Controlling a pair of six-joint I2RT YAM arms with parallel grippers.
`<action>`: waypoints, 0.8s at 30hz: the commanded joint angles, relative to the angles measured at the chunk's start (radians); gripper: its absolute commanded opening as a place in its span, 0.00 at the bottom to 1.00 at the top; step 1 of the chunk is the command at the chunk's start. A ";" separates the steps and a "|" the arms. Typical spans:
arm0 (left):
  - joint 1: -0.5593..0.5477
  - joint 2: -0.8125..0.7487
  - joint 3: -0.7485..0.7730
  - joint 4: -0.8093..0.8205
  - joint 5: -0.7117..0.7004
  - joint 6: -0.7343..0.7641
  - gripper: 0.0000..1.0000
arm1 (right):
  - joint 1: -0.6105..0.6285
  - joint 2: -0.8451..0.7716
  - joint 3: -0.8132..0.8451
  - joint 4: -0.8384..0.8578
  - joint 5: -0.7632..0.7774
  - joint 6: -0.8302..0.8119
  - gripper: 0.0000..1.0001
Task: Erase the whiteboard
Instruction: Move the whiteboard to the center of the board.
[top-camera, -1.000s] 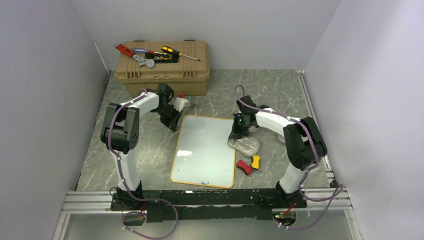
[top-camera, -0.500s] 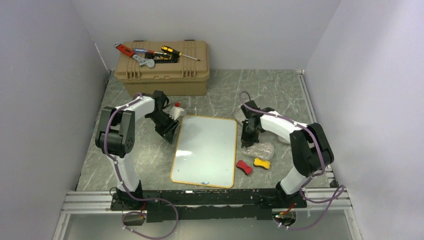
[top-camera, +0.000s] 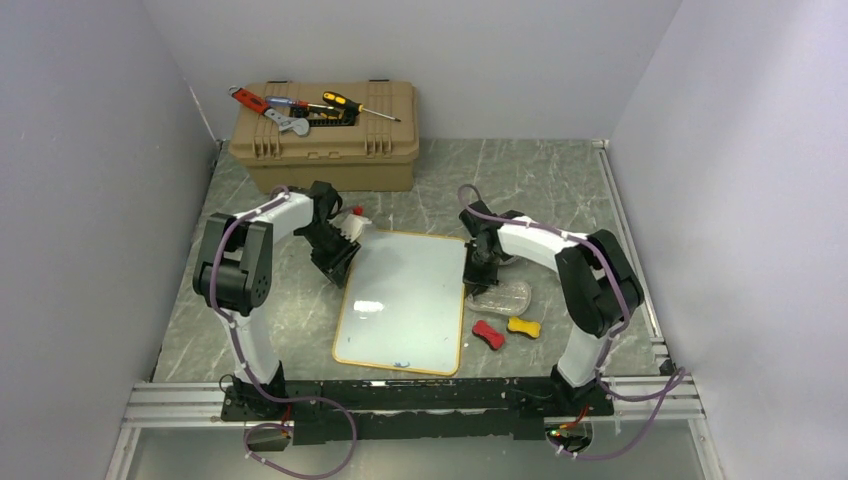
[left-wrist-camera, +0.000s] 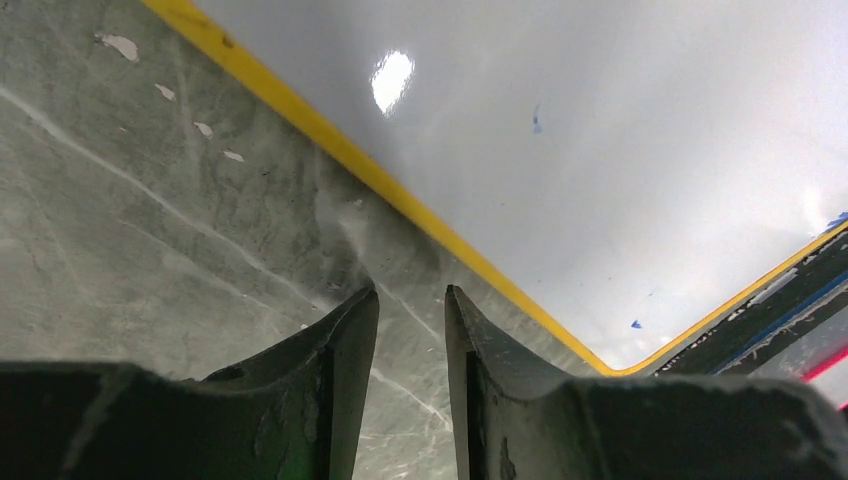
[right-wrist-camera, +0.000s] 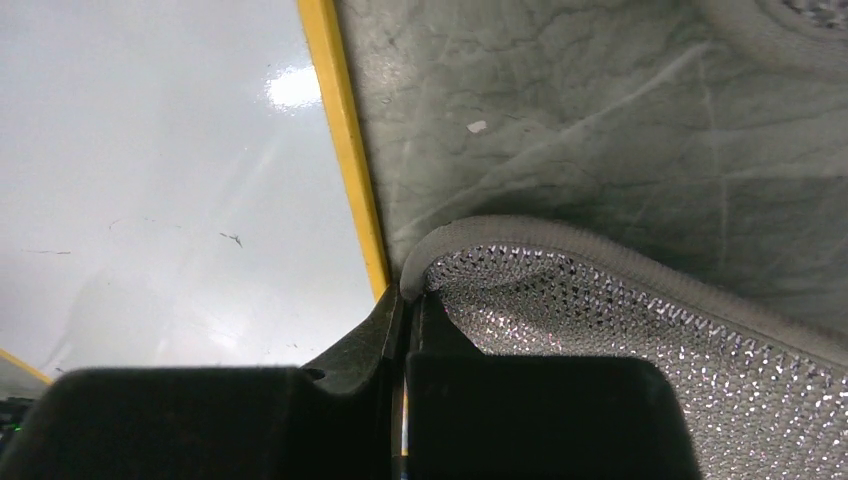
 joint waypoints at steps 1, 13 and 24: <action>-0.011 0.133 0.012 0.142 -0.081 0.005 0.40 | 0.017 0.103 0.054 0.128 -0.026 0.079 0.00; -0.011 0.267 0.224 0.109 -0.073 -0.022 0.39 | -0.018 0.270 0.280 0.177 -0.072 0.110 0.00; -0.004 0.327 0.375 0.089 -0.051 -0.071 0.38 | -0.058 0.333 0.473 0.199 -0.057 0.096 0.00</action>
